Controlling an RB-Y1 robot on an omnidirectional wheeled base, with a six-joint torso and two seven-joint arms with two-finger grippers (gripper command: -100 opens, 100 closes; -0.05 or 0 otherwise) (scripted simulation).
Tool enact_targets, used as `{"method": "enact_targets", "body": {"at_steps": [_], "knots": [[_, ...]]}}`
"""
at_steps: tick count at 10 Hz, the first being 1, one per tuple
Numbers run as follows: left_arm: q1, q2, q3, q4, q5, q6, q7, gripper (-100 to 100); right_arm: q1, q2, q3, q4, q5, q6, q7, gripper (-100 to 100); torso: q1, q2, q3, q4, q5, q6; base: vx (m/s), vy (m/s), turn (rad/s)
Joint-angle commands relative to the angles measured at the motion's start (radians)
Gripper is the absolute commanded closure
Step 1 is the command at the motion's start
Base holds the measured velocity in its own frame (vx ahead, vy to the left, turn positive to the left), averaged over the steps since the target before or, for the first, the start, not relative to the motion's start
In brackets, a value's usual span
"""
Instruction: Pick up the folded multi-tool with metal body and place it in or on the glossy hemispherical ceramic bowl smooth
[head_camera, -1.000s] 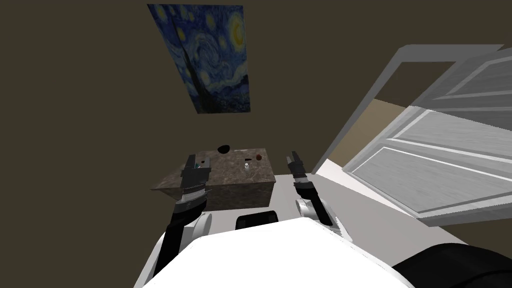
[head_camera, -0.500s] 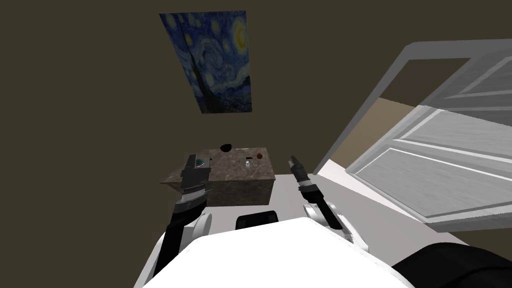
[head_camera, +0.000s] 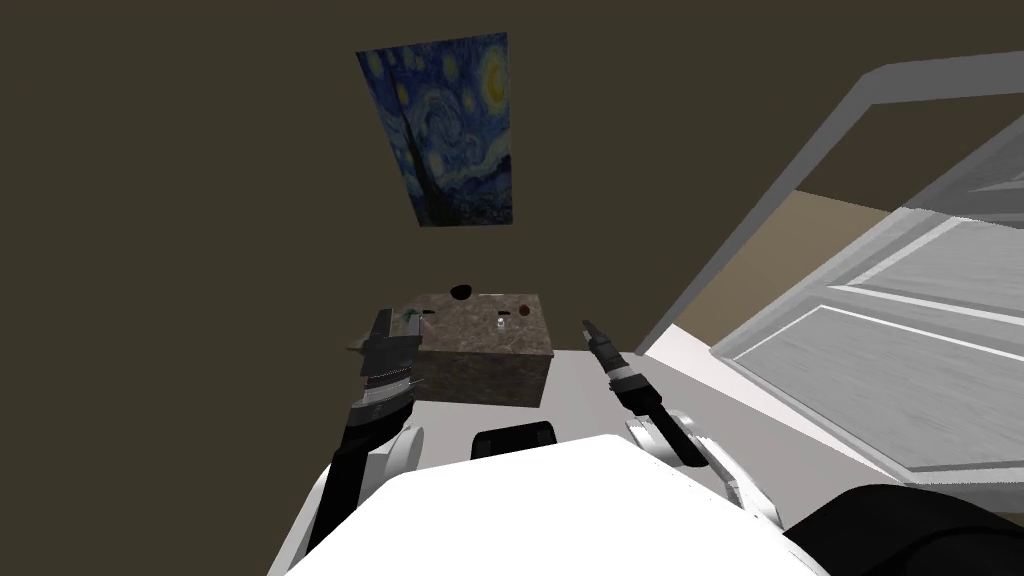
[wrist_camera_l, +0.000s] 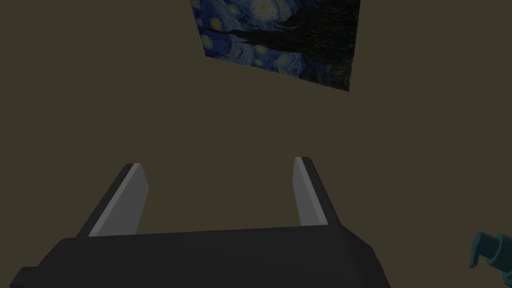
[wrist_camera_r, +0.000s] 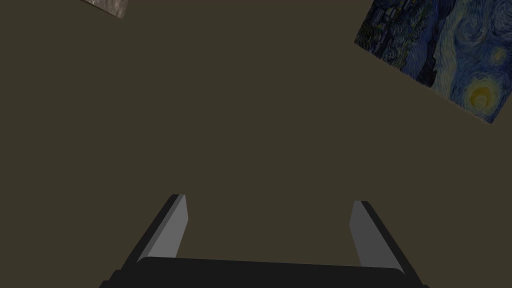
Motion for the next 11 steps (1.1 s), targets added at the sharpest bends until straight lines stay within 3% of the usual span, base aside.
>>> {"method": "enact_targets", "body": {"at_steps": [1,6,11], "knots": [[0.000,0.000,0.000,0.000,0.000,0.000,0.000,0,0.023,-0.050,-0.006,0.018,-0.006,0.017,0.015,-100,0.000,0.000,0.000,0.000,0.000,0.000,-0.046,-0.012,0.172],[0.000,0.000,0.000,0.000,0.000,0.000,0.000,0,0.068,-0.163,-0.016,0.056,-0.021,0.038,0.038,-100,0.000,-0.002,-0.001,0.000,0.000,-0.001,-0.031,-0.011,0.154],[0.000,0.000,0.000,0.000,0.000,0.000,0.000,0,0.140,-0.316,-0.026,0.126,-0.053,0.061,0.076,-100,0.000,-0.003,-0.002,-0.001,0.000,0.000,-0.024,-0.005,0.218]]}}
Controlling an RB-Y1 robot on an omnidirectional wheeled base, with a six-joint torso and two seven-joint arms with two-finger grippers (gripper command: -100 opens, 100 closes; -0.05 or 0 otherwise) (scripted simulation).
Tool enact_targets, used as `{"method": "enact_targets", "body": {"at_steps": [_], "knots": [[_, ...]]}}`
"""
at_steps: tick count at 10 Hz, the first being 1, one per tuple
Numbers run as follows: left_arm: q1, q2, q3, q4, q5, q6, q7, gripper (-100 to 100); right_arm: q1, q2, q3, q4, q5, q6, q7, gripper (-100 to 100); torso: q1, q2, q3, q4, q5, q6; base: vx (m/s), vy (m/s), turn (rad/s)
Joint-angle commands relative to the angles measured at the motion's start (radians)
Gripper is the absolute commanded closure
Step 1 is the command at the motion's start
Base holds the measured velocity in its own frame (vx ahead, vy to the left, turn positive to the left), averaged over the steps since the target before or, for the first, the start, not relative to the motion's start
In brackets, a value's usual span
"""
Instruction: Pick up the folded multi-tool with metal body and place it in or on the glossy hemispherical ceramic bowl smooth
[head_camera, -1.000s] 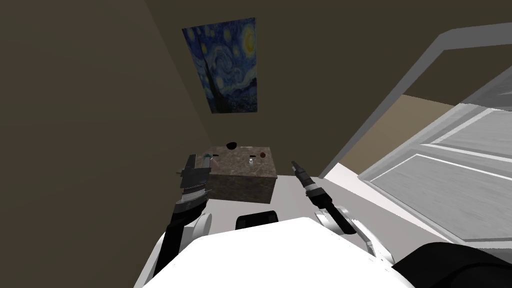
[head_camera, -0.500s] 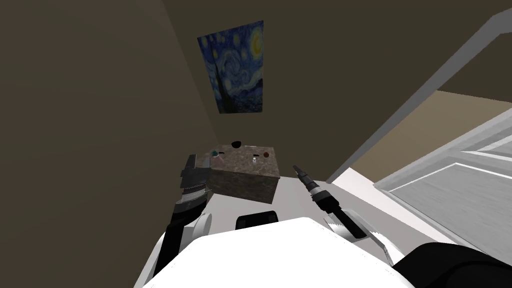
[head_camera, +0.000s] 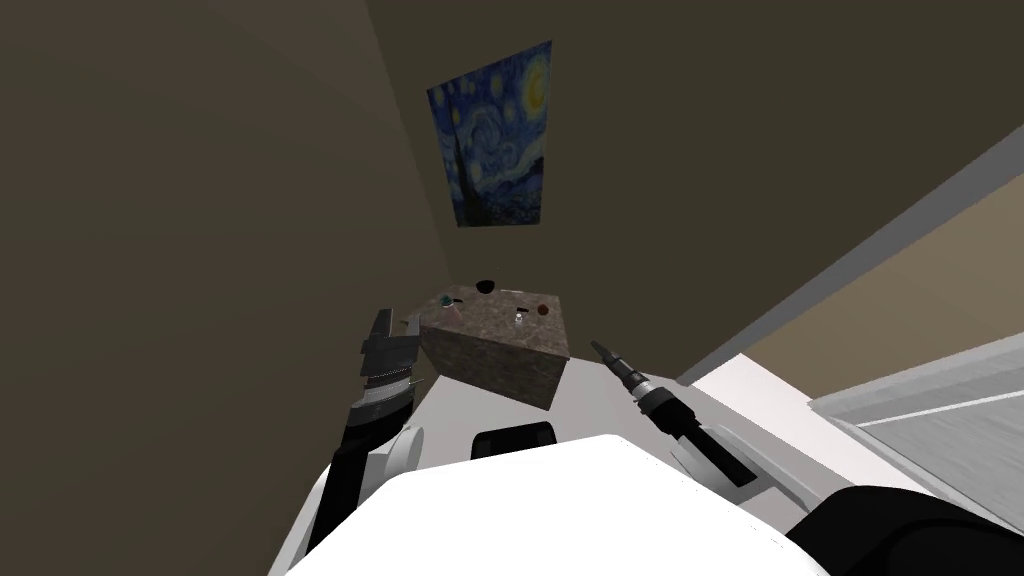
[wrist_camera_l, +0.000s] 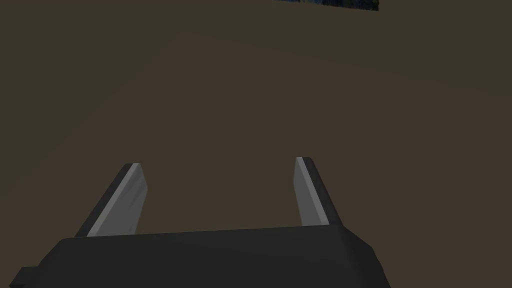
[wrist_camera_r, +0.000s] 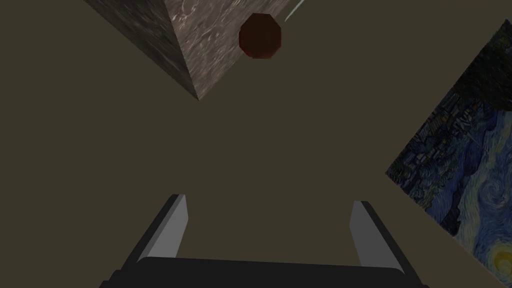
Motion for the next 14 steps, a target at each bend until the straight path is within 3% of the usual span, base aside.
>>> {"method": "enact_targets", "body": {"at_steps": [1,8,10,11,14], "knots": [[0.000,0.000,0.000,0.000,0.000,0.000,0.000,0,0.017,-0.045,-0.005,0.011,-0.008,0.001,0.006,-100,0.000,0.000,0.000,0.000,0.000,0.000,-0.016,-0.007,0.154],[0.000,0.000,0.000,0.000,0.000,0.000,0.000,0,0.117,-0.269,0.000,0.119,-0.065,0.011,0.057,-100,0.000,-0.002,-0.001,0.000,0.000,0.001,-0.002,-0.004,0.289],[0.000,0.000,0.000,0.000,0.000,0.000,0.000,0,0.117,-0.305,0.000,0.119,-0.065,0.011,0.057,-100,0.000,-0.003,-0.002,-0.001,0.000,0.001,0.009,-0.009,0.094],[0.000,0.000,0.000,0.000,0.000,0.000,0.000,0,0.142,-0.344,0.006,0.148,-0.081,0.010,0.069,-100,0.000,-0.002,-0.001,0.000,0.000,0.002,0.011,-0.002,0.369],[0.000,0.000,0.000,0.000,0.000,0.000,0.000,0,0.167,-0.436,0.014,0.176,-0.098,0.007,0.080,-100,-0.001,-0.004,-0.002,-0.001,0.000,0.000,0.019,-0.019,0.280]]}}
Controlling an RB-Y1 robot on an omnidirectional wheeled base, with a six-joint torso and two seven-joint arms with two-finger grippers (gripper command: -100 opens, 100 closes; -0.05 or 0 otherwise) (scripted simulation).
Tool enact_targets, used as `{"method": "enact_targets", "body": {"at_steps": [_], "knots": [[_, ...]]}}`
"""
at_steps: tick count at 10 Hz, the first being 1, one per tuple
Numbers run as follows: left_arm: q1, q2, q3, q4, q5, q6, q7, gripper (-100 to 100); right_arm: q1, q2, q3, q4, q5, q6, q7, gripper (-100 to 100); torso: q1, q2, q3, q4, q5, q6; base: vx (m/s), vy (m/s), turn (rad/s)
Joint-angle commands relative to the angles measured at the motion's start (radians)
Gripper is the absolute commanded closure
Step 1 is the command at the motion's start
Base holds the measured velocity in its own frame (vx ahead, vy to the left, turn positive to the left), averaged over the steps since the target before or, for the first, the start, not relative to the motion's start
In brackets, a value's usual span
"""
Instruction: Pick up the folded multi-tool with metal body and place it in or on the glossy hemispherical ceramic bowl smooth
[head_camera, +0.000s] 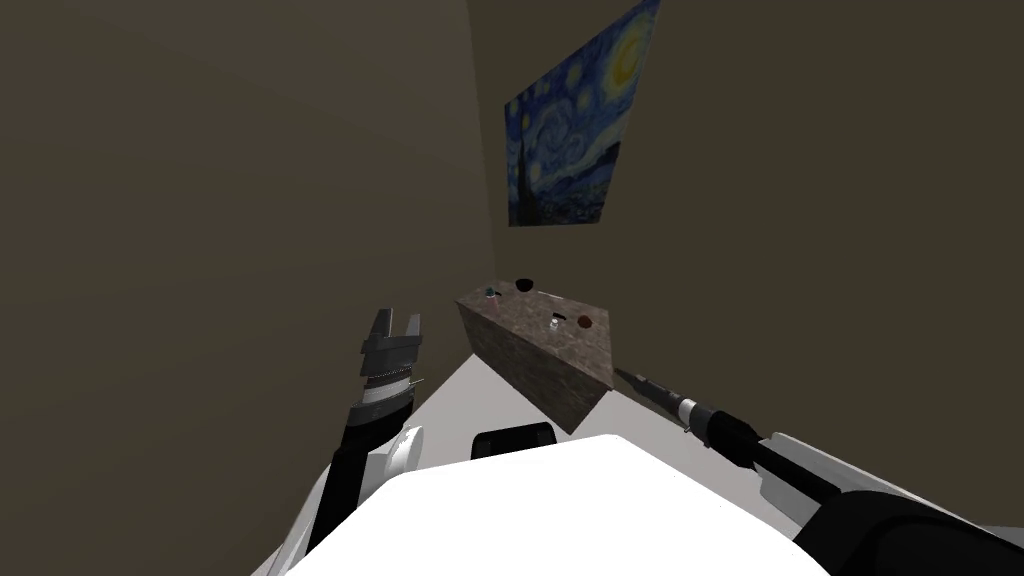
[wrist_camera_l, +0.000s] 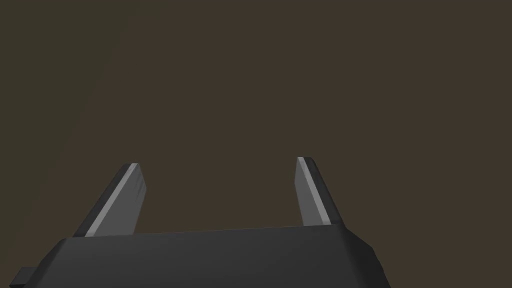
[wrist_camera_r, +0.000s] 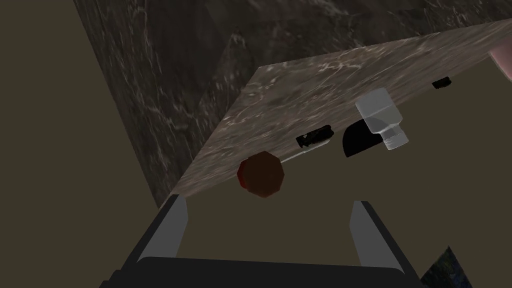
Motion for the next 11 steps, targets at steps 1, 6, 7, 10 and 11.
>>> {"method": "enact_targets", "body": {"at_steps": [1,6,7,10,11], "knots": [[0.000,0.000,0.000,0.000,0.000,0.000,0.000,0,0.022,-0.050,0.015,0.039,-0.019,-0.007,0.013,-100,0.000,0.000,0.000,0.000,0.000,0.000,0.033,-0.026,0.345],[0.000,0.000,0.000,0.000,0.000,0.000,0.000,0,0.069,-0.210,0.040,0.093,-0.054,-0.019,0.032,-100,0.000,-0.001,-0.001,0.000,0.000,-0.001,0.026,-0.027,0.306],[0.000,0.000,0.000,0.000,0.000,0.000,0.000,0,0.092,-0.241,0.055,0.119,-0.070,-0.027,0.040,-100,0.000,-0.001,-0.001,0.000,0.000,0.000,0.035,-0.030,0.367],[0.000,0.000,0.000,0.000,0.000,0.000,0.000,0,0.113,-0.330,0.072,0.144,-0.087,-0.035,0.047,-100,0.000,-0.002,-0.001,0.000,0.000,-0.001,0.031,-0.035,0.315],[0.000,0.000,0.000,0.000,0.000,0.000,0.000,0,0.134,-0.363,0.090,0.167,-0.103,-0.044,0.053,-100,0.000,-0.002,-0.001,0.000,0.000,0.001,0.034,-0.033,0.408]]}}
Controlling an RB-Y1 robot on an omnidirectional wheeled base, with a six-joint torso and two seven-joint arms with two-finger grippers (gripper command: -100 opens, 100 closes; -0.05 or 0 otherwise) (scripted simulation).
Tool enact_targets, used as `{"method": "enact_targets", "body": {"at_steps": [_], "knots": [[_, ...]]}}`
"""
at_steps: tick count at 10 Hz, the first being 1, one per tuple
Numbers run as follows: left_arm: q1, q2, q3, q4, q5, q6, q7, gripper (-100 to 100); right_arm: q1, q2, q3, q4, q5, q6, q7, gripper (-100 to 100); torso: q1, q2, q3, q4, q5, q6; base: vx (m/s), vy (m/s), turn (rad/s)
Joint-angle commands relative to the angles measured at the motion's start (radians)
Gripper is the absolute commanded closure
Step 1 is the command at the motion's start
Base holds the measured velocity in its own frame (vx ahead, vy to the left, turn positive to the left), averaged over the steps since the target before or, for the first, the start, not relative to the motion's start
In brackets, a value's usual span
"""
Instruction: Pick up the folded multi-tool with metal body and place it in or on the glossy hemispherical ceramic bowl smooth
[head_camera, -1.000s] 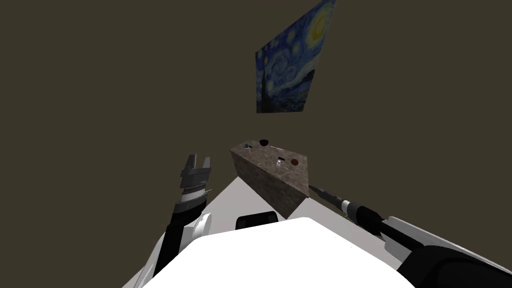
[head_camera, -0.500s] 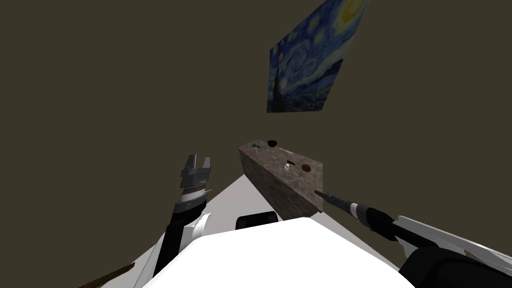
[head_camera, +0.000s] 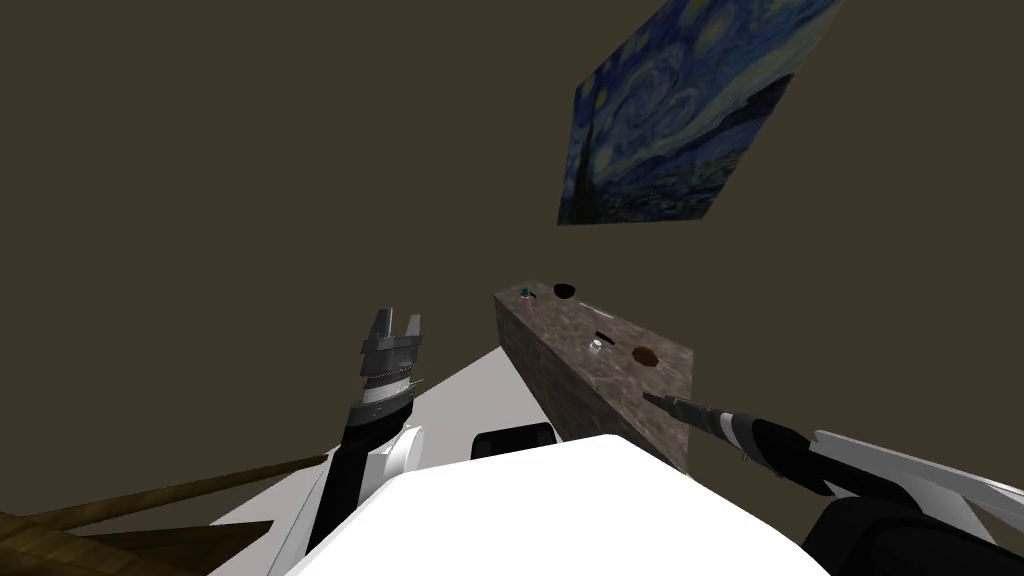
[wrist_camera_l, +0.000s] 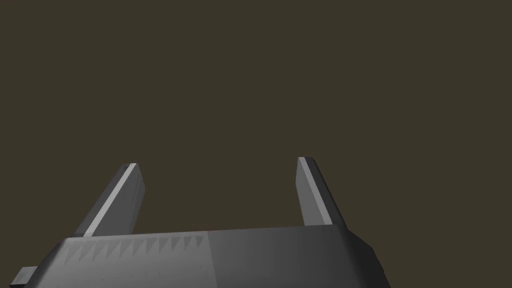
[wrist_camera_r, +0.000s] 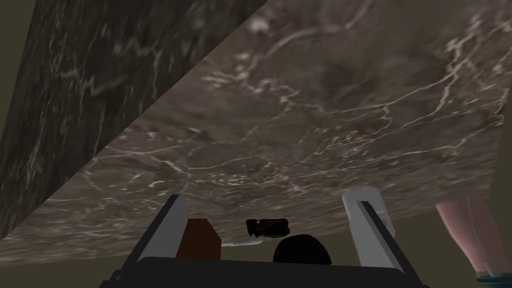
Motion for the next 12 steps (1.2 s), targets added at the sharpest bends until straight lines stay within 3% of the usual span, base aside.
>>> {"method": "enact_targets", "body": {"at_steps": [1,6,7,12], "knots": [[0.000,0.000,0.000,0.000,0.000,0.000,0.000,0,0.010,-0.045,0.009,0.012,-0.008,-0.005,0.004,-100,0.000,0.000,0.000,0.000,0.000,0.000,0.029,-0.036,0.207],[0.000,0.000,0.000,0.000,0.000,0.000,0.000,0,0.064,-0.185,0.067,0.076,-0.051,-0.034,0.018,-100,0.000,0.000,0.000,0.000,0.000,0.002,0.031,-0.042,0.276],[0.000,0.000,0.000,0.000,0.000,0.000,0.000,0,0.064,-0.195,0.067,0.076,-0.051,-0.034,0.018,-100,0.000,0.000,0.000,0.000,0.000,0.001,0.017,-0.042,0.190],[0.000,0.000,0.000,0.000,0.000,0.000,0.000,0,0.116,-0.344,0.146,0.137,-0.095,-0.073,0.025,-100,-0.001,-0.001,-0.001,0.000,0.000,0.001,0.032,-0.060,0.299]]}}
